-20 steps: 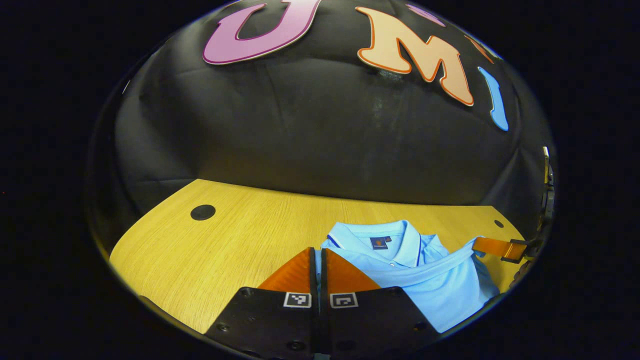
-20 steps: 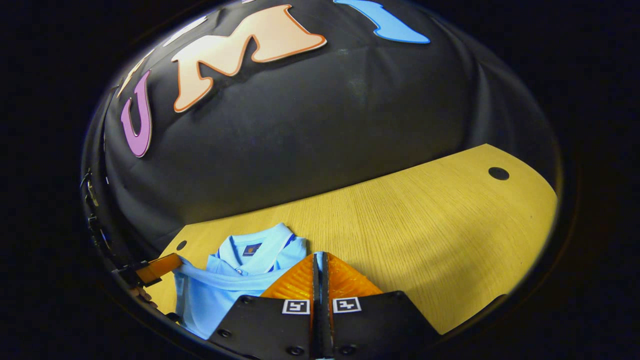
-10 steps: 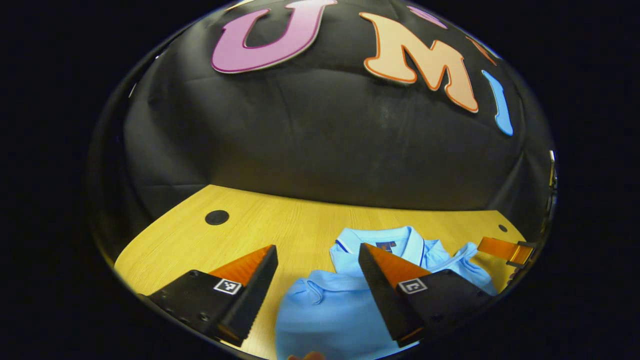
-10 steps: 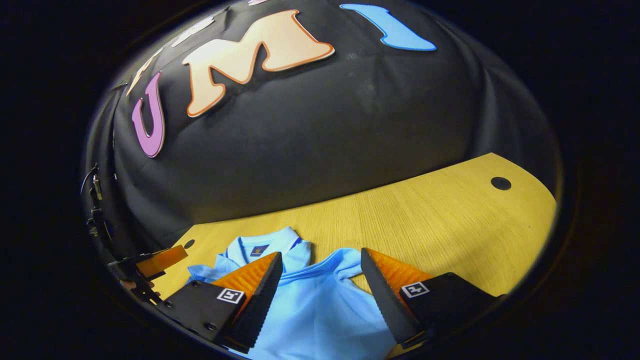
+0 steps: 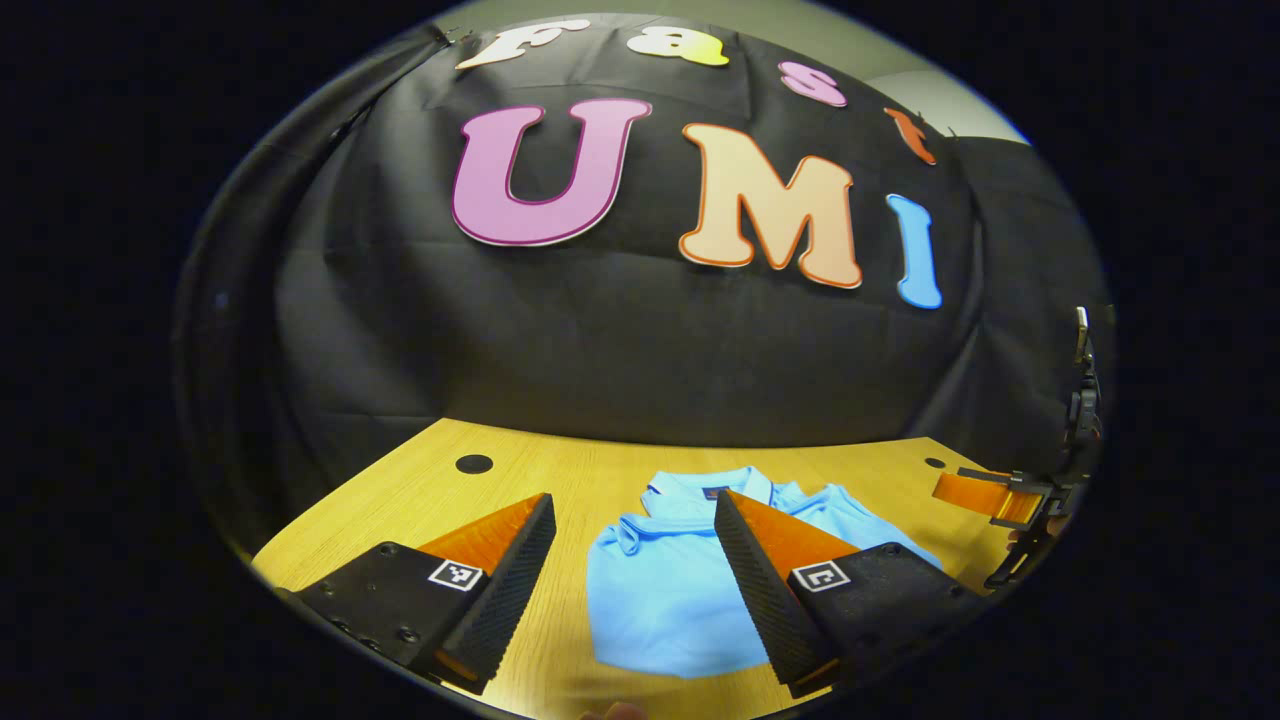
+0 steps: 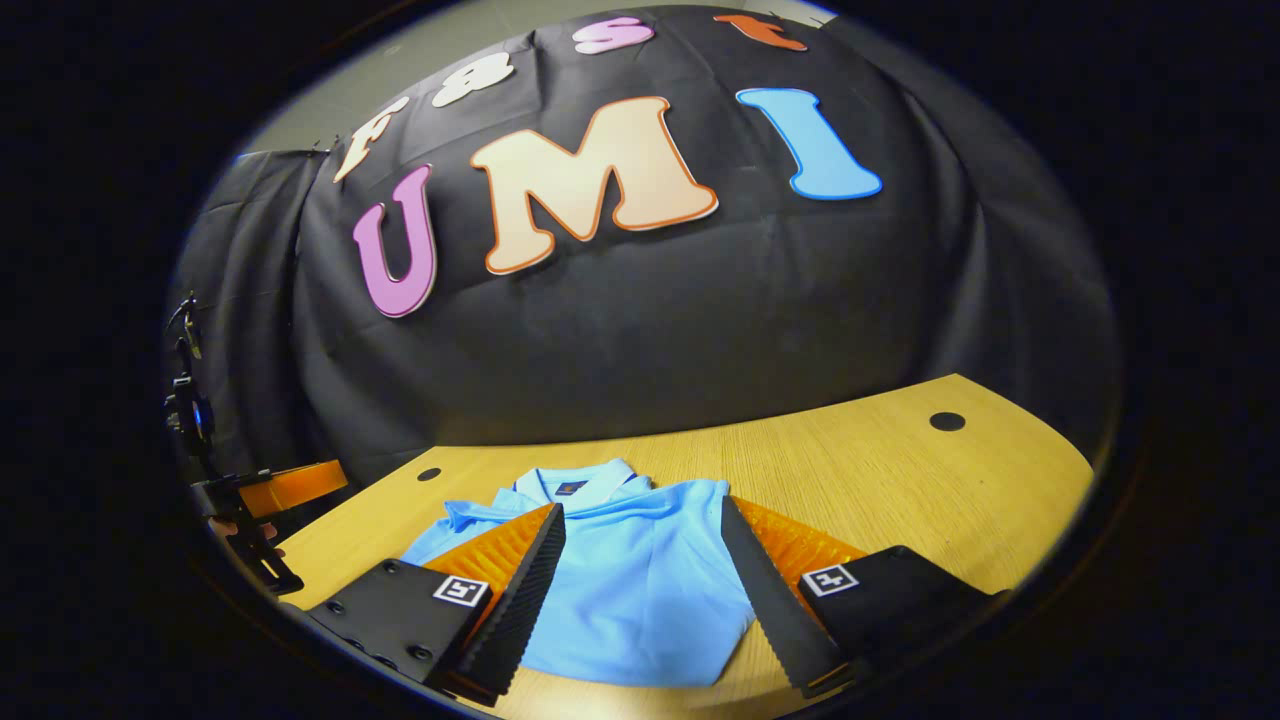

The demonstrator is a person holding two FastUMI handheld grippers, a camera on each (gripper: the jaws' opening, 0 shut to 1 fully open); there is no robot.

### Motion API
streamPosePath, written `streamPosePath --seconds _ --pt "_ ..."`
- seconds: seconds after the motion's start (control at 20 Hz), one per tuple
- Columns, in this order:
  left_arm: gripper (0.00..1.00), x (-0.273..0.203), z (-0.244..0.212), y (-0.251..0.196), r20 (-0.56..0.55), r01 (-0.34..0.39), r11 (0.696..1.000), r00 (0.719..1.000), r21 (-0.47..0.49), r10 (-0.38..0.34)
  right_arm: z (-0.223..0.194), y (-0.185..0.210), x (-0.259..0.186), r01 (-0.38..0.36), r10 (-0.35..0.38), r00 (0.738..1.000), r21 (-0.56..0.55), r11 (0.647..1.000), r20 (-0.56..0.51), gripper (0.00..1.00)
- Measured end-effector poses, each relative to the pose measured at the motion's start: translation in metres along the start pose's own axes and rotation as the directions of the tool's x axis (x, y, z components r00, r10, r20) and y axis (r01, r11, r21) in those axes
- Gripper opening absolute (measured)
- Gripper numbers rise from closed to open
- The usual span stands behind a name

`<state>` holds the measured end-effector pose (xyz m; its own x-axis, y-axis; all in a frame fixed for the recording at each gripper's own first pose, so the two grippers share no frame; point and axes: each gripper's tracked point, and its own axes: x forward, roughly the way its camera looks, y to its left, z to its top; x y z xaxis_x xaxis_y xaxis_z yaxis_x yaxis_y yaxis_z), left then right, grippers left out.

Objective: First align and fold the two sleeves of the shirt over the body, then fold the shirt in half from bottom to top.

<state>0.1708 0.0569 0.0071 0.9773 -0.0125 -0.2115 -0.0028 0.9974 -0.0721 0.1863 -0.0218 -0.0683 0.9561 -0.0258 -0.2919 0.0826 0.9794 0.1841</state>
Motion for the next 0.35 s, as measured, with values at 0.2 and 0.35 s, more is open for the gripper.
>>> streamPosePath --seconds 0.2,0.35 --pt "0.95 -0.049 -0.022 -0.021 -0.003 0.052 0.997 0.999 0.052 -0.052 -0.014 0.011 -0.058 -0.025 0.027 0.999 -0.041 0.999 0.033 0.97" --pt "0.95 -0.075 -0.047 -0.03 -0.027 0.075 0.996 0.997 0.042 -0.074 -0.026 0.018 -0.094 -0.038 0.044 0.997 -0.094 0.995 0.062 0.98"
